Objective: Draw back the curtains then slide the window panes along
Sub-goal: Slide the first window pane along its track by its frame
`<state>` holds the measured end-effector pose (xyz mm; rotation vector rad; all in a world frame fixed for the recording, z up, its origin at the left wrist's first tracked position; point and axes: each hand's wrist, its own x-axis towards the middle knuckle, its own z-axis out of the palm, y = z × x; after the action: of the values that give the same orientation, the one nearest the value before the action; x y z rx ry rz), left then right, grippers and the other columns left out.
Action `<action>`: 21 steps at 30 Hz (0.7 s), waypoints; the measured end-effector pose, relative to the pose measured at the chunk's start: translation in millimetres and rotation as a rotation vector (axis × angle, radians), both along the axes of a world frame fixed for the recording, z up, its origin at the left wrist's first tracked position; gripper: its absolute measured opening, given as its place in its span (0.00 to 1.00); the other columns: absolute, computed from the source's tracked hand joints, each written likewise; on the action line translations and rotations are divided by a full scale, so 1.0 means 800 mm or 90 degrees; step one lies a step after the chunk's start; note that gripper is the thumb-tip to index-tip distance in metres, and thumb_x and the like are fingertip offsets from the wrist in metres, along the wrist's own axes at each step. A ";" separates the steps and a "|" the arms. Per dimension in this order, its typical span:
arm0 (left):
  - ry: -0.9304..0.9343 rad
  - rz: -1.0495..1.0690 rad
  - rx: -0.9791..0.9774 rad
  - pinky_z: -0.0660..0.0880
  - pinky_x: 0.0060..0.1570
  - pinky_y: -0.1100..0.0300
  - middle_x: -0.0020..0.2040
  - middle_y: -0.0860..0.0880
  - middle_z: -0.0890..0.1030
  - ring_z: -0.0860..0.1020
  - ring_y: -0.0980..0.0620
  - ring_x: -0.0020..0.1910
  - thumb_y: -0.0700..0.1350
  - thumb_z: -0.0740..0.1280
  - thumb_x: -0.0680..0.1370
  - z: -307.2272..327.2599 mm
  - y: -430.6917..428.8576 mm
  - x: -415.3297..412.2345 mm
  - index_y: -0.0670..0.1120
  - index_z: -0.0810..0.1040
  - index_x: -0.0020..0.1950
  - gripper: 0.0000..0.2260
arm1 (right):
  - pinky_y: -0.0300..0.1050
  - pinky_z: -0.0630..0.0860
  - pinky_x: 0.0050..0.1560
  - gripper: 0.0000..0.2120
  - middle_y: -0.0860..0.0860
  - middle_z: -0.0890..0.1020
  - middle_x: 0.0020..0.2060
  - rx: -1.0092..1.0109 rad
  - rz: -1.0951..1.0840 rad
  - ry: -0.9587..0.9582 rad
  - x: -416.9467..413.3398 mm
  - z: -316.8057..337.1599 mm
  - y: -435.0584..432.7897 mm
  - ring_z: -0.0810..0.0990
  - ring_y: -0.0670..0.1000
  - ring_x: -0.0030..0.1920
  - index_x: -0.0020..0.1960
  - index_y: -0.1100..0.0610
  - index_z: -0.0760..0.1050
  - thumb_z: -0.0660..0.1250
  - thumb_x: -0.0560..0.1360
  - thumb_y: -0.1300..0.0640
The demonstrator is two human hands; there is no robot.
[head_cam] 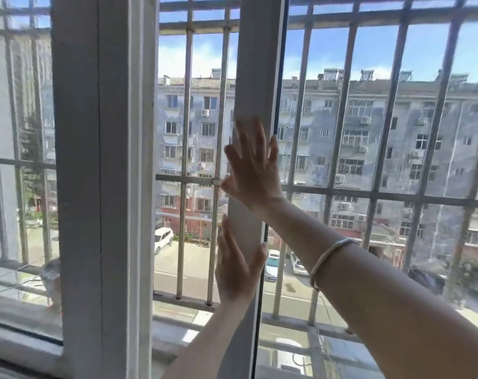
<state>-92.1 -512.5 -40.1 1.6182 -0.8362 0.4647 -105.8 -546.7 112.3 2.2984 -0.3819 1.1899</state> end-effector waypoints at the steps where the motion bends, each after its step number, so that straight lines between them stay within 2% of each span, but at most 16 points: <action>1: 0.003 0.004 -0.001 0.73 0.56 0.46 0.73 0.42 0.61 0.70 0.40 0.65 0.56 0.65 0.74 0.000 -0.001 -0.001 0.47 0.47 0.74 0.37 | 0.64 0.37 0.69 0.22 0.56 0.44 0.75 -0.001 0.004 -0.001 -0.001 0.000 -0.001 0.38 0.62 0.73 0.62 0.56 0.66 0.64 0.72 0.48; 5: 0.002 0.016 -0.012 0.75 0.53 0.45 0.72 0.41 0.64 0.72 0.38 0.63 0.57 0.64 0.73 0.003 -0.005 -0.008 0.45 0.50 0.74 0.37 | 0.65 0.36 0.69 0.21 0.57 0.45 0.75 -0.005 -0.005 0.002 -0.005 0.000 -0.005 0.39 0.63 0.73 0.61 0.56 0.66 0.63 0.72 0.48; 9: 0.005 0.018 -0.023 0.75 0.50 0.44 0.70 0.40 0.66 0.73 0.36 0.61 0.51 0.68 0.72 0.002 -0.012 -0.015 0.43 0.53 0.73 0.36 | 0.65 0.37 0.68 0.22 0.57 0.46 0.75 -0.008 -0.015 0.002 -0.012 0.000 -0.011 0.39 0.63 0.73 0.62 0.56 0.65 0.63 0.72 0.48; 12: 0.005 0.011 -0.029 0.76 0.50 0.43 0.69 0.39 0.67 0.73 0.36 0.61 0.51 0.69 0.72 0.002 -0.019 -0.025 0.42 0.54 0.73 0.36 | 0.65 0.37 0.68 0.22 0.56 0.47 0.75 -0.003 -0.009 -0.006 -0.022 0.001 -0.017 0.40 0.63 0.73 0.62 0.56 0.66 0.64 0.71 0.49; 18: 0.021 -0.001 -0.026 0.75 0.51 0.41 0.70 0.39 0.66 0.72 0.36 0.62 0.52 0.68 0.72 0.002 -0.038 -0.054 0.44 0.52 0.73 0.36 | 0.64 0.38 0.69 0.25 0.56 0.46 0.75 -0.006 -0.033 -0.003 -0.052 0.001 -0.036 0.40 0.62 0.73 0.64 0.55 0.66 0.64 0.71 0.46; 21: 0.022 -0.018 -0.032 0.75 0.51 0.41 0.70 0.40 0.66 0.72 0.36 0.62 0.56 0.65 0.71 0.004 -0.046 -0.072 0.45 0.52 0.73 0.37 | 0.63 0.39 0.69 0.24 0.56 0.46 0.75 -0.010 -0.049 -0.009 -0.071 0.002 -0.046 0.40 0.61 0.74 0.63 0.55 0.66 0.65 0.70 0.46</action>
<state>-149.8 -549.6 -37.2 1.5626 -0.8154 0.4333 -162.2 -583.7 113.6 2.2430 -0.4603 1.1689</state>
